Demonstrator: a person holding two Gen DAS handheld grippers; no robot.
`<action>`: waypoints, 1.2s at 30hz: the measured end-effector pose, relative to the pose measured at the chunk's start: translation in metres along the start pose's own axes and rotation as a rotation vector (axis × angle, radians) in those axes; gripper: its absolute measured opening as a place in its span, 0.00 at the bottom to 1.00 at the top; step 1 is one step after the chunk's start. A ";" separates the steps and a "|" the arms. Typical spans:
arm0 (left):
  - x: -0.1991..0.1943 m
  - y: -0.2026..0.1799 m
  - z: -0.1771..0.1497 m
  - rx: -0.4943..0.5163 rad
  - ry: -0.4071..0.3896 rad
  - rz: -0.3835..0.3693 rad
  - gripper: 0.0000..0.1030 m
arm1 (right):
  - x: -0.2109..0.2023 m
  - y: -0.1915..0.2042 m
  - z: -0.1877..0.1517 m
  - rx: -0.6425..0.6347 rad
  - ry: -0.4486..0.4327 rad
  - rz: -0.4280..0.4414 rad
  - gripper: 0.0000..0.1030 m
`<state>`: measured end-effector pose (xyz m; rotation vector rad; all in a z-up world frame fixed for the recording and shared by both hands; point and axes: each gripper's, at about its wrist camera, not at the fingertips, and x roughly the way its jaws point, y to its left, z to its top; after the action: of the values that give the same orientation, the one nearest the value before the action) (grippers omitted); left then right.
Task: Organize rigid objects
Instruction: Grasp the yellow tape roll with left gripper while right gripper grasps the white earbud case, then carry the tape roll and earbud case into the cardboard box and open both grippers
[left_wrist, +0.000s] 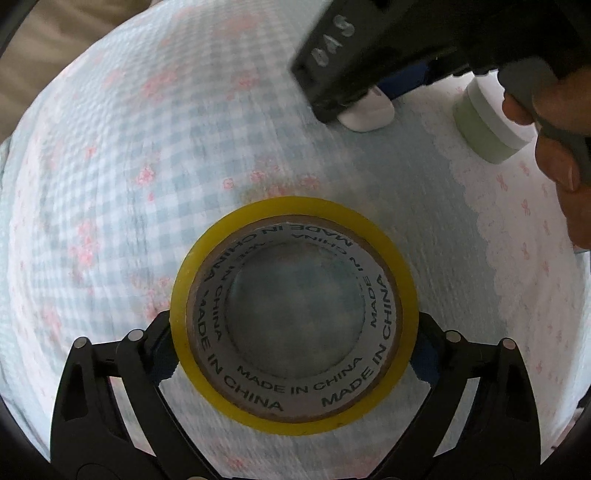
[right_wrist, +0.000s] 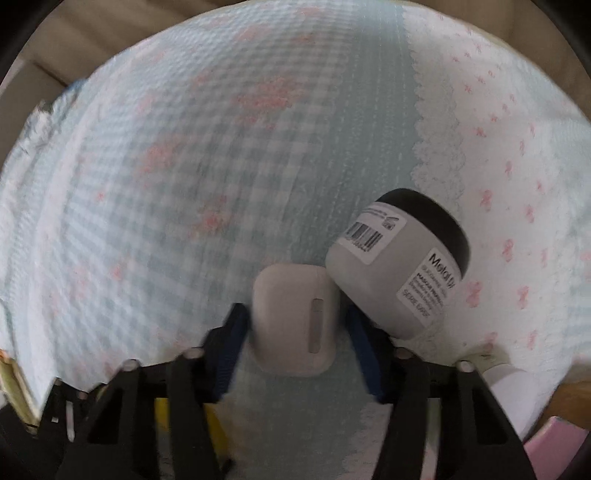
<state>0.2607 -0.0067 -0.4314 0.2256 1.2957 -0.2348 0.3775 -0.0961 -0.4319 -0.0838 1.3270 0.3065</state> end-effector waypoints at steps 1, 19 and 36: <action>-0.001 0.001 -0.001 -0.001 -0.001 -0.006 0.94 | -0.001 0.000 -0.001 -0.006 -0.003 -0.002 0.40; -0.039 0.051 -0.018 -0.106 -0.014 -0.015 0.93 | -0.041 -0.005 -0.027 0.047 -0.050 0.041 0.40; -0.240 0.056 -0.012 -0.093 -0.241 -0.120 0.93 | -0.254 0.022 -0.097 0.188 -0.260 0.057 0.40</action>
<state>0.2054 0.0613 -0.2003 0.0381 1.0783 -0.2940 0.2274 -0.1413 -0.2091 0.1481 1.0948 0.2305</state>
